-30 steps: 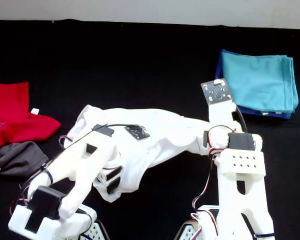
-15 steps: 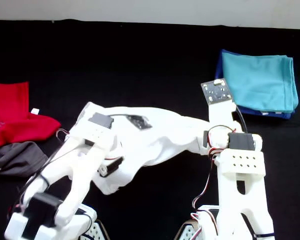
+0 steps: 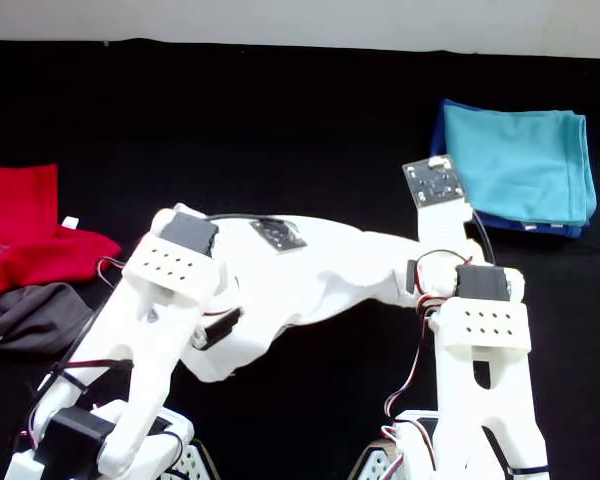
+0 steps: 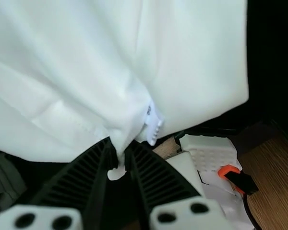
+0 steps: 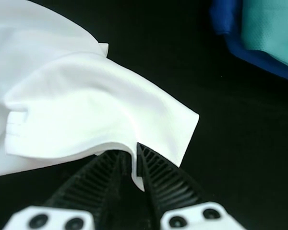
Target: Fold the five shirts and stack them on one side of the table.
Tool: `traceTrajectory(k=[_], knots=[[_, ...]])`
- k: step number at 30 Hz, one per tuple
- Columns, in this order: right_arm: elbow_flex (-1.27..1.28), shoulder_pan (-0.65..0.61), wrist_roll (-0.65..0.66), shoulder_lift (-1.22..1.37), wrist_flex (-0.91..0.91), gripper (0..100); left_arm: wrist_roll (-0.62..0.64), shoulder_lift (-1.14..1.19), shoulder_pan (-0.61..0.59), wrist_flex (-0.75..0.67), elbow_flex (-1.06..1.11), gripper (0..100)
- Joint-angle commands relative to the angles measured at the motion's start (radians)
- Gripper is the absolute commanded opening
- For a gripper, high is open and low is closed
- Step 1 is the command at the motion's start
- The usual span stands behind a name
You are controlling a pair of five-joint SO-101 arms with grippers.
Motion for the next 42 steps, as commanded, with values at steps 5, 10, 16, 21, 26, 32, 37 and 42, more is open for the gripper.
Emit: traceTrajectory(k=[5, 10, 16, 21, 26, 32, 37, 42], knots=[[-0.007, 0.013, 0.011, -0.018, -0.019, 0.7, -0.006, -0.018, 0.007, -0.075, 0.091, 10], [-0.013, 0.013, 0.011, -0.018, -0.019, 0.7, -0.025, -0.018, 0.010, -0.153, 0.225, 13], [-0.007, 0.013, 0.011, -0.024, -0.018, 0.7, -0.094, -0.019, 0.004, -0.245, 0.335, 13], [-0.008, 0.013, 0.011, -0.025, -0.018, 0.7, -0.058, -0.019, 0.004, -0.334, 0.337, 13], [-0.007, 0.013, 0.011, -0.025, -0.013, 0.7, -0.049, -0.018, -0.035, -0.405, 0.341, 13], [-0.013, 0.013, 0.011, -0.025, -0.012, 0.7, -0.137, -0.018, -0.145, -0.410, 0.349, 13], [-0.013, 0.013, 0.011, -0.025, -0.016, 0.7, -0.137, -0.018, -0.151, -0.416, 0.380, 13], [-0.013, 0.012, 0.012, -0.024, -0.018, 0.7, -0.137, -0.018, -0.151, -0.460, 0.417, 13]])
